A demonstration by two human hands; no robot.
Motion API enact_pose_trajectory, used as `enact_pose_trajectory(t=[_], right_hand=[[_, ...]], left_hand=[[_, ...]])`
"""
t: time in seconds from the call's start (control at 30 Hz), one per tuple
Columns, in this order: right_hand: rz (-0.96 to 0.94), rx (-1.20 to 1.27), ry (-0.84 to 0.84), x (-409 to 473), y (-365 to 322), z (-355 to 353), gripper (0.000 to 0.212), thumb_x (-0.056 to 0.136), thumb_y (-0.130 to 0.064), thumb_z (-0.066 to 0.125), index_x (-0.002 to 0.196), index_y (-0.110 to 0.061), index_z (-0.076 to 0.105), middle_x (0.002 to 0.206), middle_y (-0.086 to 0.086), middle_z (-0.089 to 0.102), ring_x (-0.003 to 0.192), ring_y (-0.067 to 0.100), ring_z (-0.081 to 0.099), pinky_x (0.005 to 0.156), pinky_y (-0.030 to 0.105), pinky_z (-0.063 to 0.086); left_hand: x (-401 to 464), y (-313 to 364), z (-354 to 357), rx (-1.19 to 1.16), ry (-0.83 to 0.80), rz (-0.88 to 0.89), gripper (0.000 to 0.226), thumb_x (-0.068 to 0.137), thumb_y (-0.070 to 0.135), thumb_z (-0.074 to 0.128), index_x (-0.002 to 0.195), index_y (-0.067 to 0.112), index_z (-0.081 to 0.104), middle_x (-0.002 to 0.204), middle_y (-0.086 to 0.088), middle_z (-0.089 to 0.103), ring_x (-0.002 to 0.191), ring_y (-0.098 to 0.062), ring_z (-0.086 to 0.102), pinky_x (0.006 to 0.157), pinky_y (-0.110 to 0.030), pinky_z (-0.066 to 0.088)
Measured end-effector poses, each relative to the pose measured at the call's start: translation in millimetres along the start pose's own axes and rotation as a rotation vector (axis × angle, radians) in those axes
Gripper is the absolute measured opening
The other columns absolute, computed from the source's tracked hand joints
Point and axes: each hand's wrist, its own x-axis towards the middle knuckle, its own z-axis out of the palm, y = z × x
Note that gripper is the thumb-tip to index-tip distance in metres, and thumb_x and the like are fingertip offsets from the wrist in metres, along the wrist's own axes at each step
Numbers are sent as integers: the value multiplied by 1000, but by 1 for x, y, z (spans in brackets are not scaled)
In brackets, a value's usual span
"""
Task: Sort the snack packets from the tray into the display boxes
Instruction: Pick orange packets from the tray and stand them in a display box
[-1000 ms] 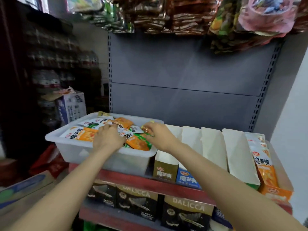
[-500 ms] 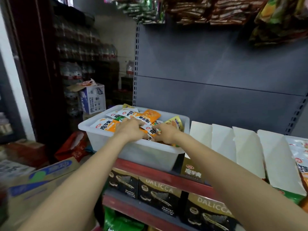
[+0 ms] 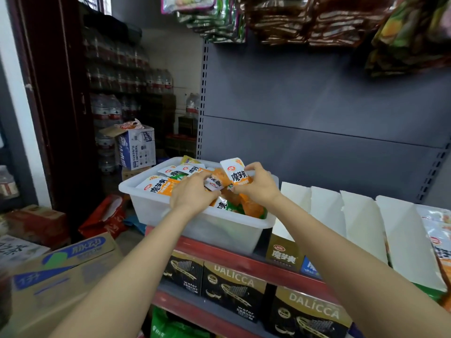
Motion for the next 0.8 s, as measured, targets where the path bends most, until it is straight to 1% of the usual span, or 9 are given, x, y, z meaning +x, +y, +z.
enact_pose_trajectory(t=[0.07, 0.13, 0.23, 0.27, 0.33, 0.4, 0.47, 0.6, 0.8], right_hand=[[-23, 64, 55, -3, -3, -8, 66, 63, -36, 83, 113, -29, 40, 120, 5, 55, 108, 23, 54, 87, 43, 52], [-58, 84, 75, -6, -6, -16, 69, 61, -41, 84, 114, -31, 41, 119, 5, 56, 104, 21, 56, 86, 44, 53], [-133, 30, 85, -17, -9, -28, 71, 61, -44, 83, 117, -32, 42, 117, 3, 55, 103, 19, 57, 89, 44, 51], [-152, 42, 76, -21, -8, -33, 70, 63, -42, 83, 118, -31, 42, 118, 3, 54, 103, 19, 56, 89, 41, 51], [-170, 122, 54, -32, -5, -48, 62, 71, -33, 80, 121, -28, 43, 118, 4, 53, 103, 18, 57, 87, 33, 51], [-184, 240, 68, -44, 3, -70, 48, 82, -24, 71, 123, -23, 46, 115, 5, 57, 101, 20, 59, 87, 37, 52], [-180, 341, 124, -54, 15, -98, 43, 87, -15, 65, 125, -21, 45, 106, 5, 62, 96, 21, 63, 83, 40, 54], [-134, 398, 173, -77, 47, -156, 27, 90, -7, 59, 116, -16, 54, 91, 1, 68, 86, 15, 67, 67, 29, 55], [-27, 390, 345, -114, 117, -237, 16, 88, -2, 60, 93, -17, 59, 71, -6, 66, 68, 4, 66, 54, 22, 52]], left_hand=[[1, 1, 2, -179, 9, 21, 35, 88, 38, 57, 123, 33, 58, 121, 9, 63, 115, -16, 55, 91, -33, 47], [0, 10, -2, -544, -7, 48, 25, 94, 30, 54, 116, 24, 63, 108, 6, 67, 105, -15, 61, 88, -33, 49], [-7, 37, -9, -852, -52, 77, 19, 95, 16, 53, 112, 13, 59, 94, 6, 67, 84, -9, 66, 71, -21, 53], [-10, 47, -9, -882, -68, 89, 16, 94, 13, 54, 109, 14, 58, 94, 4, 68, 81, -8, 66, 66, -20, 54], [-15, 67, -8, -927, -71, 84, 15, 93, 7, 53, 103, 18, 56, 95, 0, 67, 83, -13, 66, 67, -24, 57], [-18, 85, -5, -950, -22, 80, 16, 93, 5, 53, 100, 18, 57, 97, -4, 68, 88, -20, 67, 74, -35, 58], [-22, 108, -3, -983, -11, 96, 13, 93, 5, 54, 99, 16, 58, 92, -4, 70, 85, -22, 68, 74, -40, 58], [-34, 168, 13, -1029, -145, 214, 15, 93, 6, 54, 93, 20, 57, 79, -1, 70, 68, -10, 66, 57, -29, 56], [-49, 259, 74, -956, -321, 295, 8, 92, 10, 58, 99, 14, 59, 87, -4, 70, 72, -11, 67, 59, -27, 57]])
